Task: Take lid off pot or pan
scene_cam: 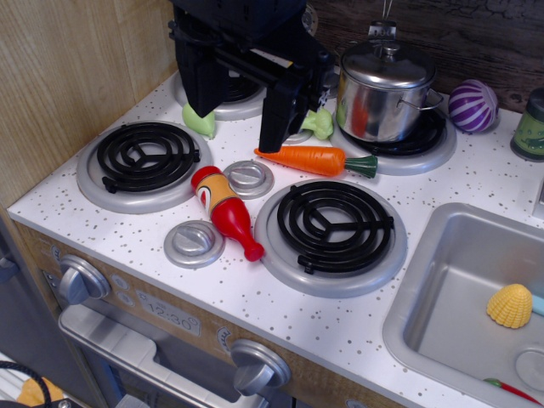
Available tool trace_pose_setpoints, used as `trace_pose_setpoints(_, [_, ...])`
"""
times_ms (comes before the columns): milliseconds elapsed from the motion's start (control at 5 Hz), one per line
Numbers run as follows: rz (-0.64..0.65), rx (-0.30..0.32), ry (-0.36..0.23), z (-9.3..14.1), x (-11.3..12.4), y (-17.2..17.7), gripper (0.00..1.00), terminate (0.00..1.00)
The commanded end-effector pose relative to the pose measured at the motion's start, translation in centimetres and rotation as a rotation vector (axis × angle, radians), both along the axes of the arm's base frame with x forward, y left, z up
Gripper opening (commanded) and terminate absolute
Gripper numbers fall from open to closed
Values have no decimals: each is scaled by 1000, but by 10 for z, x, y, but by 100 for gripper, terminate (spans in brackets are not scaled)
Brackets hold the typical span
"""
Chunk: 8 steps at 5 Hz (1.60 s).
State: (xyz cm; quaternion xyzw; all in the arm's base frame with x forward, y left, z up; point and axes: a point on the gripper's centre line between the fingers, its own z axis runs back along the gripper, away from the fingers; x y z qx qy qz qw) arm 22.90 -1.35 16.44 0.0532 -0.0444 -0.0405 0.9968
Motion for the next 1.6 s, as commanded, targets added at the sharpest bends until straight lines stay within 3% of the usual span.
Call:
trace_pose_setpoints(0, [0,0,0,0,0,0,100,0])
trace_pose_setpoints(200, [62,54,-171,-4,36,-12,100,0])
trace_pose_setpoints(400, [87,90,-299,-6,70,-19,100,0])
trace_pose_setpoints(600, [113,41,-392,-2,110,-22,100,0])
trace_pose_setpoints(800, [89,-29,-431,6,136,-21,100,0])
trace_pose_setpoints(1400, [24,-89,-573,-18,198,-19,100,0])
